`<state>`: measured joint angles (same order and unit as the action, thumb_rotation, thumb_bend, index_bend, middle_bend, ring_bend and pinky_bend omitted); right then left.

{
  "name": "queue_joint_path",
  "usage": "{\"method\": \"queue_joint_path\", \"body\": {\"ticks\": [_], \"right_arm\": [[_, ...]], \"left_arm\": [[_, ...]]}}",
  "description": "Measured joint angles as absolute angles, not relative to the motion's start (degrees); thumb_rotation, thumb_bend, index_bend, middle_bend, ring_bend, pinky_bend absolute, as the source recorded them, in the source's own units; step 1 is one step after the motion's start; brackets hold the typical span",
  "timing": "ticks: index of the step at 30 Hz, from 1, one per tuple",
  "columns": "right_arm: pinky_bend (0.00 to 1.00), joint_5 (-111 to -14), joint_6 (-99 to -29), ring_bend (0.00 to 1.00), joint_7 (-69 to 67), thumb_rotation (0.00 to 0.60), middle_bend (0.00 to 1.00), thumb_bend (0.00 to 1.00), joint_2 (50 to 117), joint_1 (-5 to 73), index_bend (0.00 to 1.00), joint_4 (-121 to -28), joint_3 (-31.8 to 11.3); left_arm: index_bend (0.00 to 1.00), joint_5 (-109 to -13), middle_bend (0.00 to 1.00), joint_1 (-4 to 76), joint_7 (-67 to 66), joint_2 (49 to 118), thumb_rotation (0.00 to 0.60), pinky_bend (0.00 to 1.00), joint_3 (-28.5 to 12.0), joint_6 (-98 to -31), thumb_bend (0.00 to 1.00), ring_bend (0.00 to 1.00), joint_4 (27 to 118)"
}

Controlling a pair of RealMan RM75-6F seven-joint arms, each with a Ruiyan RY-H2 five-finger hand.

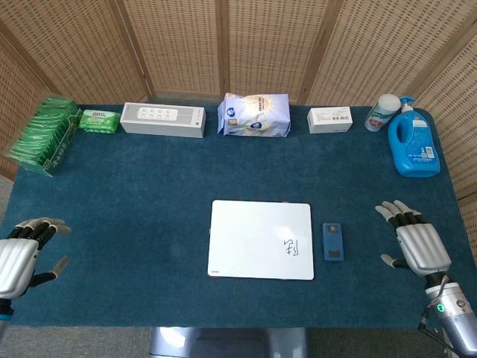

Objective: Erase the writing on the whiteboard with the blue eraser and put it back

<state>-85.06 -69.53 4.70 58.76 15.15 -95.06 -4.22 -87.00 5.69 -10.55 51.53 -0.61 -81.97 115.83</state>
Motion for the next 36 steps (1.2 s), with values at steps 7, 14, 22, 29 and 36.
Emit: {"method": "queue_joint_path", "body": {"ticks": [7, 14, 22, 29, 36], "right_arm": [[0.22, -92.4, -69.0, 0.01, -1.0, 0.6, 0.1, 0.05, 64.6, 18.7, 0.09, -84.8, -3.2], [0.22, -95.6, -68.2, 0.01, -3.3, 0.6, 0.1, 0.03, 68.2, 20.9, 0.07, -78.9, -1.4], [0.22, -98.1, -68.9, 0.01, -4.7, 0.6, 0.09, 0.03, 71.4, 21.8, 0.06, -73.6, 0.8], [0.2, -99.3, -69.3, 0.0, -5.9, 0.6, 0.08, 0.04, 72.5, 22.4, 0.06, -72.8, 1.9], [0.18, -97.7, -60.1, 0.0, -2.6, 0.6, 0.05, 0.1, 68.5, 25.7, 0.07, -82.1, 2.8]], "left_arm": [[0.34, -87.3, 0.31, 5.9, -10.6, 50.7, 0.6, 0.23, -0.6, -81.8, 0.36, 0.25, 116.7], [0.34, -87.8, 0.31, 5.6, -10.6, 50.1, 0.6, 0.23, -0.2, -82.2, 0.36, 0.25, 117.2], [0.34, -88.2, 0.31, 5.5, -10.5, 50.0, 0.6, 0.23, 0.0, -82.2, 0.36, 0.25, 117.6], [0.34, -88.3, 0.31, 5.4, -10.3, 49.8, 0.6, 0.23, 0.2, -82.4, 0.36, 0.25, 117.7], [0.34, -88.4, 0.31, 5.0, -8.8, 49.6, 0.6, 0.23, 0.4, -82.7, 0.36, 0.25, 116.9]]}}
